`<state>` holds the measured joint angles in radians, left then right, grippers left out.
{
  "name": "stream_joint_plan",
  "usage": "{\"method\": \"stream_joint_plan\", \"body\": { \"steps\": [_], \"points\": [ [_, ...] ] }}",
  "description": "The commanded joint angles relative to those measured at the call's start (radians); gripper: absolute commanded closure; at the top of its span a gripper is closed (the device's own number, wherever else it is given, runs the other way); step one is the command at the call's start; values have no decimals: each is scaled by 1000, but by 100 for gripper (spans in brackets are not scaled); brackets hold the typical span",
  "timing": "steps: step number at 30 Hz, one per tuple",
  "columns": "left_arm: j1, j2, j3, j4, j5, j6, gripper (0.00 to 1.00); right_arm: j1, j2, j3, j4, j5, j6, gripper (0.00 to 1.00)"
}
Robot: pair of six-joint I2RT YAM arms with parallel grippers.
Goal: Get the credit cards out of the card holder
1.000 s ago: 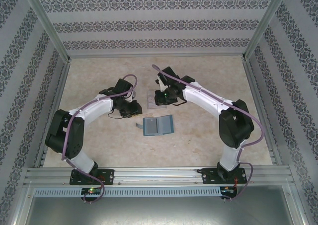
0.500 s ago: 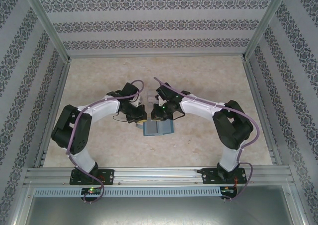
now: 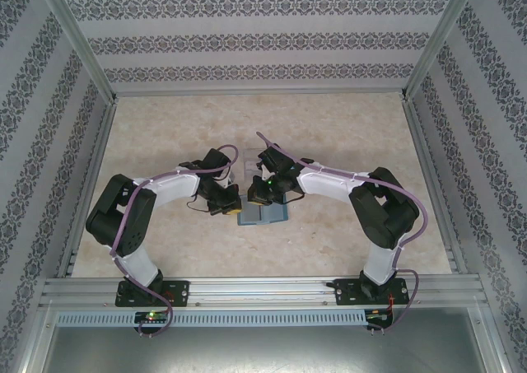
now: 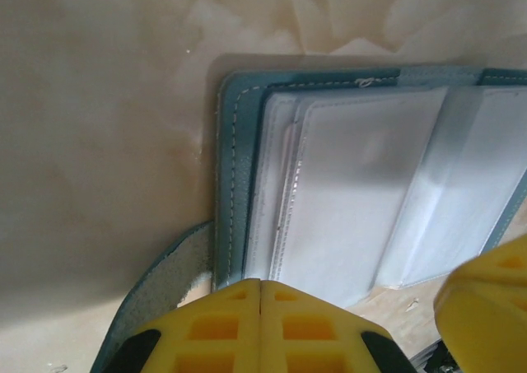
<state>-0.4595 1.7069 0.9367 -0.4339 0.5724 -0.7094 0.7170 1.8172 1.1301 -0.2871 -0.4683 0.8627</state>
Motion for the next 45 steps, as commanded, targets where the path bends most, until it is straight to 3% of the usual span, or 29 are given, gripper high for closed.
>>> {"method": "stream_joint_plan", "body": {
  "steps": [1,26,45],
  "points": [
    [-11,15,-18,37,-9,-13,100,12,29,-7,39,-35,29,88],
    [-11,28,-30,30,-17,-1,100,34,133,17,45,-67,48,87],
    [-12,30,-21,14,-23,8,100,42,119,83,-166,63,-35,81]
  ]
}}
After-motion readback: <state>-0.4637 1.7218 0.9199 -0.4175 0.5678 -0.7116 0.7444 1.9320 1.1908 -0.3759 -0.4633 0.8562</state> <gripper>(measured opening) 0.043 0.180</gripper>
